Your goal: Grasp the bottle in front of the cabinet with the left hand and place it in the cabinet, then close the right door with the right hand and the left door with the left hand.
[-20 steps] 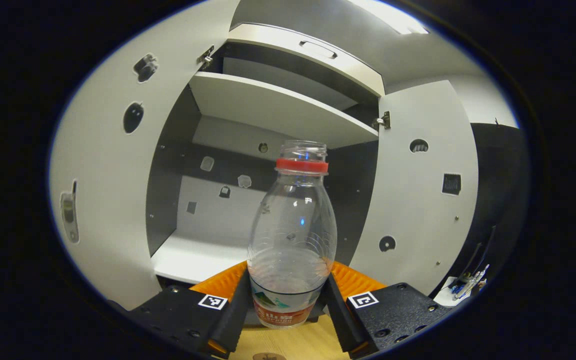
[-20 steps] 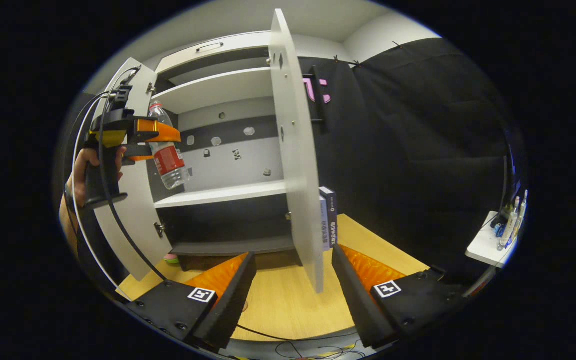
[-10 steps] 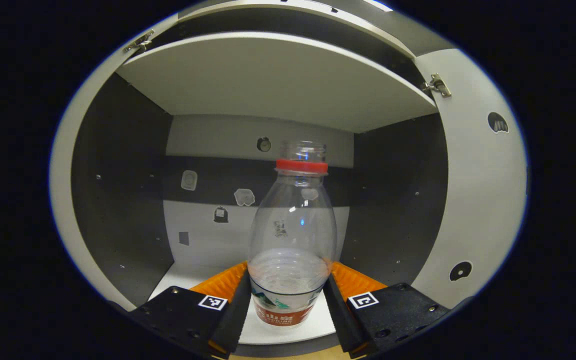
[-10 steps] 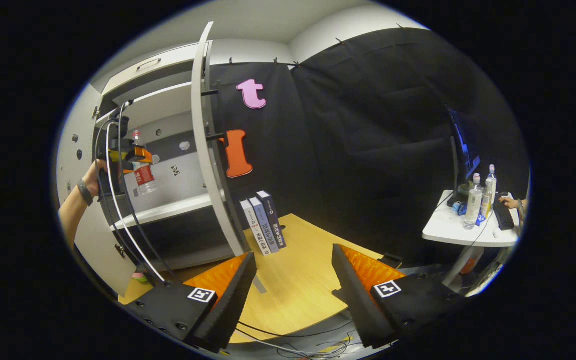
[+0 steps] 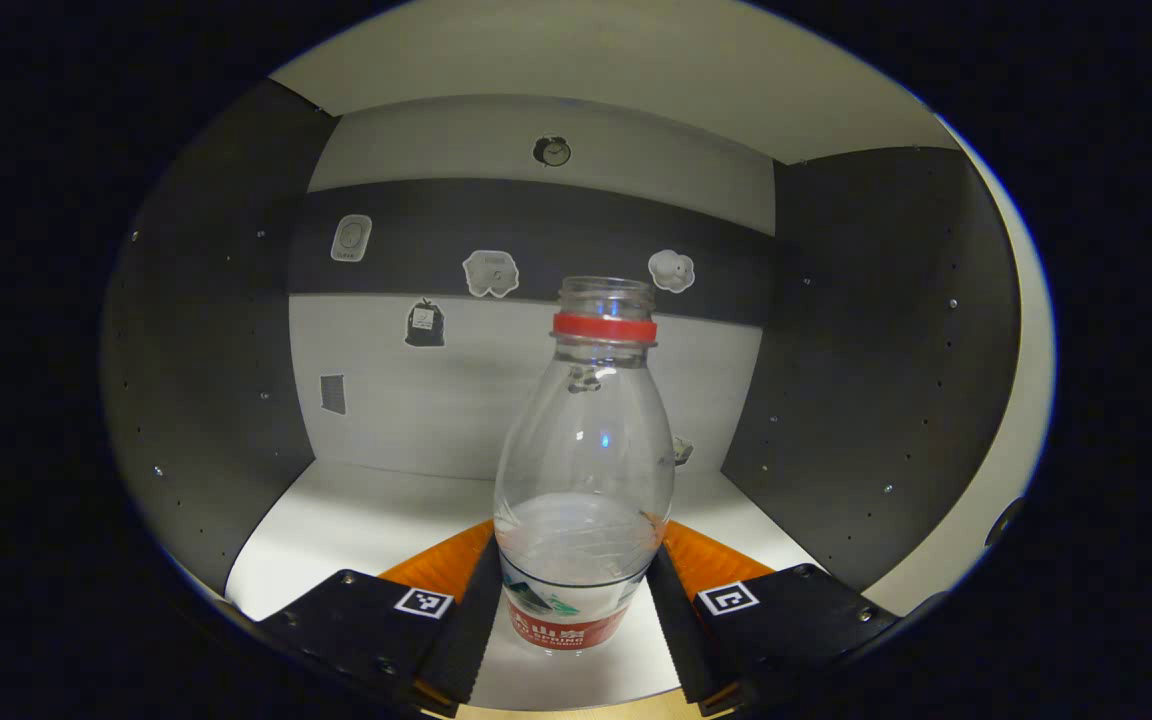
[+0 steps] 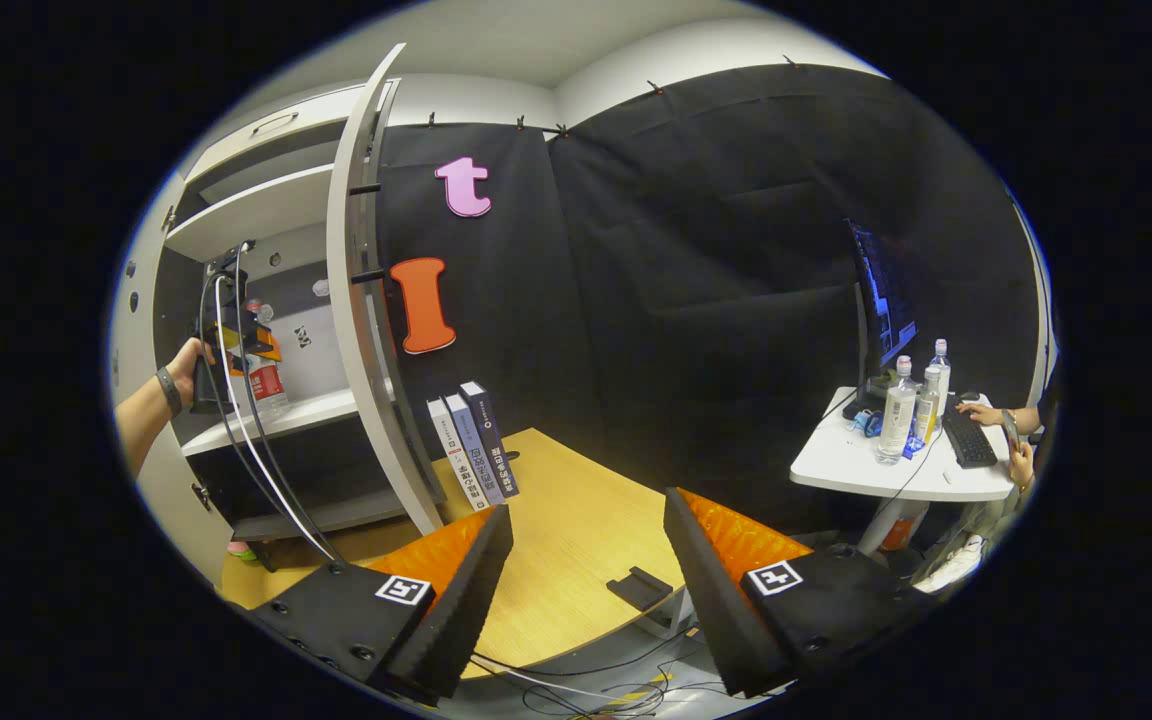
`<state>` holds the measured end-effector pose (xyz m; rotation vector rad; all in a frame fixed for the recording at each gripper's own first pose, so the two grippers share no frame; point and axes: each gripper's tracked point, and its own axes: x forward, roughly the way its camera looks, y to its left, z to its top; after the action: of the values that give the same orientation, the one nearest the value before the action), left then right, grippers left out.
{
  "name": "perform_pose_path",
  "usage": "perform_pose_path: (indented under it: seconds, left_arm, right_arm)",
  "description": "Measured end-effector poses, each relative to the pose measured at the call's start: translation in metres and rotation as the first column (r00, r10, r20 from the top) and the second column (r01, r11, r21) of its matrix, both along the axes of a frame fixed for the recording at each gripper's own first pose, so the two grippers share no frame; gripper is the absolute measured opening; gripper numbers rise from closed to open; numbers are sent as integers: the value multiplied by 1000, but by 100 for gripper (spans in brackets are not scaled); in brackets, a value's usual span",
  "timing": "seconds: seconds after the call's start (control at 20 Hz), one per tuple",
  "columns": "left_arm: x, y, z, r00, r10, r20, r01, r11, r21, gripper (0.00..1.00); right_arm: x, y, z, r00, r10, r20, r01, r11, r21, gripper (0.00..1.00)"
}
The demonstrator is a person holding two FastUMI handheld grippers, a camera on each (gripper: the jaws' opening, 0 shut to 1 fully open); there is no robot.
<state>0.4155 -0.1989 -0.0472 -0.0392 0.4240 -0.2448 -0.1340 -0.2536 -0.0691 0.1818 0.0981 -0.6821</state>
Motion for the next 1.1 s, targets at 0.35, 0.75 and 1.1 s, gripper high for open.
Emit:
perform_pose_path:
  seconds: [0.35,0.75,1.1]
  left_arm:
    - [2,10,-2,999,23,28,-22,1000,-5,86]
    - [-12,11,66,971,4,238,27,992,-125,95]
    - [-83,22,164,906,-10,422,93,980,-175,92]
  right_arm:
    - [15,5,-3,999,34,12,-34,999,22,99]
    - [17,10,-1,998,58,13,-58,998,14,99]
    - [36,30,11,991,124,51,-124,992,10,98]
